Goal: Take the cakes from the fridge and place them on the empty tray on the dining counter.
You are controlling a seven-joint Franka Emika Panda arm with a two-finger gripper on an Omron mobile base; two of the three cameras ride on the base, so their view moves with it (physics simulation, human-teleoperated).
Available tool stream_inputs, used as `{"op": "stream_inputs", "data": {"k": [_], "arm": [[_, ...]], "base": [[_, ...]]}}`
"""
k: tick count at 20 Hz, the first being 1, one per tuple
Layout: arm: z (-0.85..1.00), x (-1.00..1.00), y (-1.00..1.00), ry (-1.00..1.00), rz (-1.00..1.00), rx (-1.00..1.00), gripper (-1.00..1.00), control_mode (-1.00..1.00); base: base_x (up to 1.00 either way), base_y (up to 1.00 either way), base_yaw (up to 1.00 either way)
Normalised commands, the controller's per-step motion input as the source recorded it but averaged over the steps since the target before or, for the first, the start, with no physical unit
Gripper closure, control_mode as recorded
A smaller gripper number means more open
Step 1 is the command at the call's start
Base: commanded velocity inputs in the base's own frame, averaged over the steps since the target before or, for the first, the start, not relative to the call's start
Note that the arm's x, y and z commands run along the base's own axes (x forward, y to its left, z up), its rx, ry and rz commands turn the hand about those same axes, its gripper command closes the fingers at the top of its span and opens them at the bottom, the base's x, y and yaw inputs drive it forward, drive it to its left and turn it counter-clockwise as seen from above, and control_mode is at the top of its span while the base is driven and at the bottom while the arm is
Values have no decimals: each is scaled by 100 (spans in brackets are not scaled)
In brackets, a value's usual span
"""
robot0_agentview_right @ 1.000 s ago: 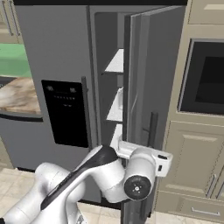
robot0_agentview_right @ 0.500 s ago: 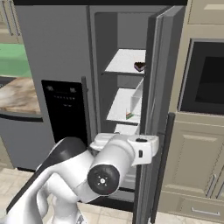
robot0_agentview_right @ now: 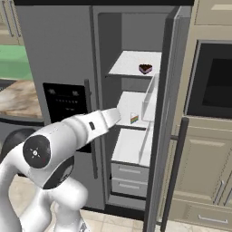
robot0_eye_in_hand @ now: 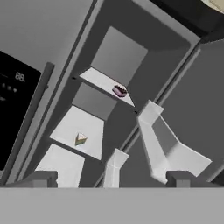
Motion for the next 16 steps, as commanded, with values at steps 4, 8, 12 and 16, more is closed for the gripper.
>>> {"op": "stream_inputs", "data": {"k": [4, 8, 12, 16], "arm": [[-7, 70, 33, 31, 0, -28, -100, -100], [-2, 86, 13, 47, 0, -32, -100, -100], [0, 69, 1, 52, 0, -34, -100, -100], [-37, 41, -9, 14, -4, -24, -100, -100]], "base": [[0, 0, 0], [0, 0, 0], [0, 0, 0], [0, 0, 0]]}}
